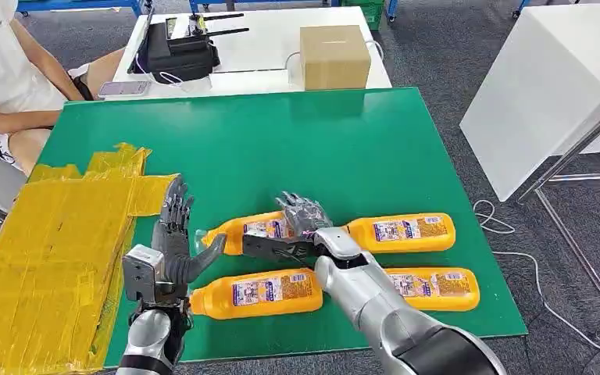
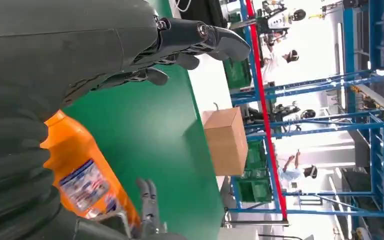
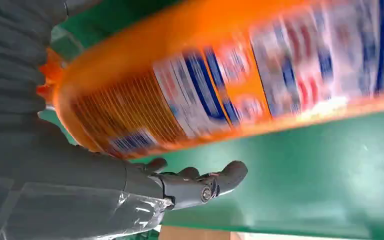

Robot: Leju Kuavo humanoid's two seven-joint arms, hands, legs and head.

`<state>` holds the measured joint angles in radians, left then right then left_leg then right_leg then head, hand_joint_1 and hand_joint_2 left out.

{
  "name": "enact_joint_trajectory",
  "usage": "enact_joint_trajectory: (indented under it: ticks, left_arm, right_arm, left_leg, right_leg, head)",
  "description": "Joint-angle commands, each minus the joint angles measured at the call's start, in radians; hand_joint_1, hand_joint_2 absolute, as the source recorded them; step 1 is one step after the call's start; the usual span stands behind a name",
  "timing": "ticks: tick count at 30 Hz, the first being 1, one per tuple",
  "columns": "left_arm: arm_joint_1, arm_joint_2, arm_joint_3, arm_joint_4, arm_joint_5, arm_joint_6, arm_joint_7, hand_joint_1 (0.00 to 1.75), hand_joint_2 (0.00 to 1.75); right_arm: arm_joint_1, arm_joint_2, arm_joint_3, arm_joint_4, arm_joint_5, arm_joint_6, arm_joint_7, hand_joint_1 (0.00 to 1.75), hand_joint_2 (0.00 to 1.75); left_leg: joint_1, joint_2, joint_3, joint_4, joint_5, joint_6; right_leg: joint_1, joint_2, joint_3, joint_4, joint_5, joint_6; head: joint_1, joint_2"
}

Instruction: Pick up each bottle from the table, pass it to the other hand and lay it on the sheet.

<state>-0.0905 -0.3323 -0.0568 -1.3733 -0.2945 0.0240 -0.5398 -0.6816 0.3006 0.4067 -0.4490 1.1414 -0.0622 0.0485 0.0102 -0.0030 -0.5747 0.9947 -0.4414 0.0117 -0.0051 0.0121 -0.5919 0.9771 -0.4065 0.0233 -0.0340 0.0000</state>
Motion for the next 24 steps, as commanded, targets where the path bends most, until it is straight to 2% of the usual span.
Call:
enact_joint_trajectory:
  ticks: [1,2,3,5,6,7,8,9,10,12,16,18,19,20,21,23,24]
  left_arm:
    - [-0.063,-0.005,0.001,0.096,0.004,-0.001,0.005,0.00,1.75]
    - [-0.063,-0.007,0.002,0.098,0.006,0.000,0.006,0.00,1.75]
    - [-0.063,-0.006,0.002,0.100,0.007,0.001,0.006,0.00,1.75]
    - [-0.063,-0.006,0.003,0.100,0.009,0.002,0.006,0.00,1.75]
    - [-0.062,-0.006,0.004,0.100,0.009,0.002,0.006,0.00,1.75]
    - [-0.062,-0.006,0.004,0.100,0.009,0.002,0.006,0.00,1.75]
    - [-0.061,-0.006,0.005,0.101,0.010,0.002,0.006,0.00,1.75]
    - [-0.060,-0.007,0.004,0.102,0.010,0.002,0.006,0.00,1.75]
    - [-0.060,-0.007,0.004,0.102,0.010,0.002,0.006,0.00,1.75]
    - [-0.057,-0.007,0.003,0.103,0.011,0.003,0.007,0.00,1.75]
    - [-0.056,-0.007,0.001,0.102,0.011,0.003,0.007,0.00,1.75]
    - [-0.054,-0.007,0.000,0.098,0.011,0.003,0.007,0.00,1.75]
    - [-0.053,-0.007,-0.001,0.094,0.012,0.004,0.008,0.00,1.75]
    - [-0.049,-0.006,-0.003,0.087,0.012,0.005,0.008,0.00,1.75]
    - [-0.045,-0.006,-0.004,0.081,0.012,0.006,0.009,0.00,1.75]
    - [-0.034,-0.004,-0.009,0.066,0.013,0.007,0.010,0.00,1.75]
    - [-0.027,-0.004,-0.014,0.058,0.009,0.010,0.012,0.00,1.75]
  right_arm:
    - [-0.071,-0.020,0.053,0.147,0.040,0.052,0.016,0.14,1.75]
    - [-0.070,-0.020,0.057,0.149,0.045,0.053,0.017,0.19,1.75]
    - [-0.067,-0.020,0.062,0.151,0.052,0.052,0.018,0.38,1.75]
    - [-0.065,-0.020,0.066,0.152,0.056,0.051,0.017,0.38,1.75]
    - [-0.063,-0.019,0.067,0.152,0.057,0.050,0.016,0.49,1.75]
    - [-0.063,-0.019,0.067,0.152,0.057,0.050,0.016,0.73,1.75]
    - [-0.060,-0.019,0.068,0.152,0.058,0.048,0.013,0.73,1.75]
    - [-0.056,-0.020,0.069,0.151,0.060,0.044,0.011,0.98,1.75]
    - [-0.056,-0.020,0.069,0.151,0.060,0.044,0.011,1.13,1.75]
    - [-0.049,-0.022,0.073,0.148,0.068,0.027,0.019,1.34,1.75]
    - [-0.046,-0.022,0.067,0.147,0.069,0.013,0.022,1.38,1.75]
    - [-0.045,-0.022,0.060,0.144,0.067,0.004,0.022,1.40,1.75]
    - [-0.043,-0.022,0.053,0.141,0.068,-0.013,0.023,1.50,1.75]
    - [-0.038,-0.022,0.042,0.131,0.073,-0.058,0.021,1.68,1.75]
    - [-0.027,-0.021,0.020,0.109,0.059,-0.123,-0.004,1.75,1.75]
    - [-0.009,-0.020,-0.023,0.072,0.026,-0.205,-0.051,1.75,1.75]
    - [0.007,-0.018,-0.060,0.037,0.008,-0.294,-0.086,1.75,1.75]
  left_leg:
    - [0.000,-0.002,0.004,0.000,-0.001,0.000]
    - [0.000,-0.002,0.002,-0.001,0.000,0.000]
    - [0.000,-0.002,0.002,-0.001,0.000,0.000]
    - [0.000,-0.003,0.004,-0.001,-0.001,0.000]
    - [0.000,-0.002,0.003,-0.001,-0.001,0.000]
    - [0.000,-0.003,0.004,0.000,-0.001,0.000]
    - [0.000,-0.002,0.003,0.000,-0.001,0.000]
    - [0.000,-0.002,0.003,-0.001,0.000,0.000]
    - [0.001,-0.003,0.005,-0.001,-0.001,0.000]
    - [0.000,-0.002,0.003,-0.001,0.000,0.000]
    - [0.001,-0.003,0.007,-0.001,-0.002,0.000]
    - [0.000,-0.002,0.003,-0.001,0.000,0.000]
    - [0.000,-0.003,0.005,-0.001,-0.001,0.000]
    - [0.001,-0.003,0.005,-0.001,-0.001,0.000]
    - [0.000,-0.002,0.003,-0.001,0.000,0.000]
    - [0.000,-0.002,0.004,-0.001,-0.001,0.000]
    - [0.001,-0.003,0.005,-0.001,-0.001,0.000]
  right_leg:
    - [0.001,-0.004,0.005,-0.001,-0.002,0.000]
    - [0.000,-0.003,0.003,-0.001,-0.001,0.000]
    - [0.000,-0.003,0.003,-0.001,-0.001,0.000]
    - [0.001,-0.004,0.005,-0.001,-0.002,0.000]
    - [0.000,-0.003,0.004,-0.001,-0.001,0.000]
    - [0.001,-0.004,0.005,-0.001,-0.002,0.000]
    - [0.001,-0.003,0.004,-0.001,-0.001,0.000]
    - [0.000,-0.003,0.004,-0.001,-0.001,0.000]
    - [0.001,-0.004,0.006,-0.002,-0.002,0.000]
    - [0.000,-0.003,0.003,-0.001,-0.001,0.000]
    - [0.001,-0.005,0.009,-0.002,-0.003,0.000]
    - [0.000,-0.003,0.003,-0.001,-0.001,0.000]
    - [0.001,-0.004,0.006,-0.001,-0.002,0.000]
    - [0.001,-0.004,0.006,-0.001,-0.002,0.000]
    - [0.000,-0.003,0.003,-0.001,-0.001,0.000]
    - [0.001,-0.003,0.004,-0.001,-0.001,0.000]
    - [0.001,-0.004,0.006,-0.002,-0.002,0.000]
  head:
    - [0.000,0.000]
    - [0.000,0.000]
    - [0.000,0.000]
    - [0.000,0.000]
    - [0.000,0.000]
    - [0.000,0.000]
    - [0.000,0.000]
    - [0.000,0.000]
    - [0.000,0.000]
    - [0.000,0.000]
    - [0.000,0.000]
    - [0.000,0.000]
    - [0.000,0.000]
    - [0.000,0.000]
    - [0.000,0.000]
    - [0.000,0.000]
    - [0.000,0.000]
